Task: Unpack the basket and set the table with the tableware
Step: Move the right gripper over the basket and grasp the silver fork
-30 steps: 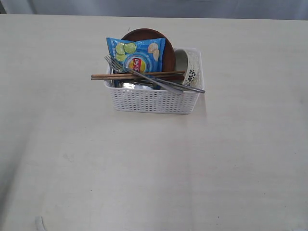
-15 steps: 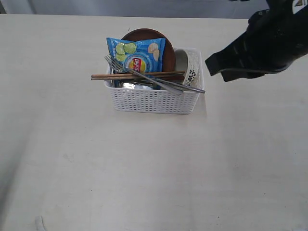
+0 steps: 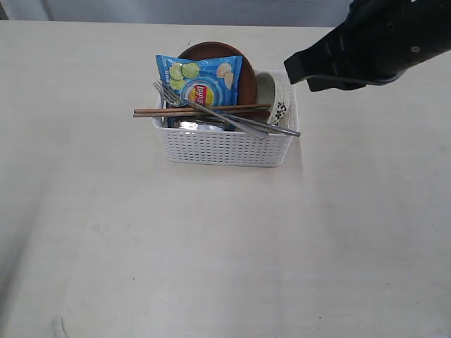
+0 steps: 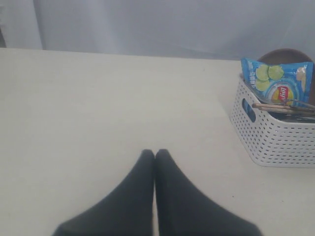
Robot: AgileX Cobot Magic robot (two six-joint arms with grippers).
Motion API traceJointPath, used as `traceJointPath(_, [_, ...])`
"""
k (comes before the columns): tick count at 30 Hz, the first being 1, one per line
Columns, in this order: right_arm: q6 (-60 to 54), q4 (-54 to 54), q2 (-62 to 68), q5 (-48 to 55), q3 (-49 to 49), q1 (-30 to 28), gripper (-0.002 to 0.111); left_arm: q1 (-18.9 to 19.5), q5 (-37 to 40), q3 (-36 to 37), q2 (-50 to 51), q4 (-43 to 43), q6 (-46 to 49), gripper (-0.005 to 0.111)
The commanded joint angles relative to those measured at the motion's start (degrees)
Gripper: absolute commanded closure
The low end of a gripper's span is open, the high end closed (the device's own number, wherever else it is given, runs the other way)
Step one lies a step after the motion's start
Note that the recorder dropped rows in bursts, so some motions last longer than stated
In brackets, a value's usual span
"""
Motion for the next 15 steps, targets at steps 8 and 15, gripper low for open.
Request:
traceJointPath(8, [-3.89, 0.41, 14.33, 9.45, -15.09, 0.14, 0.108, -0.27, -0.12, 0.21, -0.21, 0.05, 0.17, 0.107])
traceJointPath(15, [-10.57, 4.56, 21.42, 14.79, -22.59, 0.14, 0.108, -0.27, -0.12, 0.21, -0.21, 0.05, 0.17, 0.107])
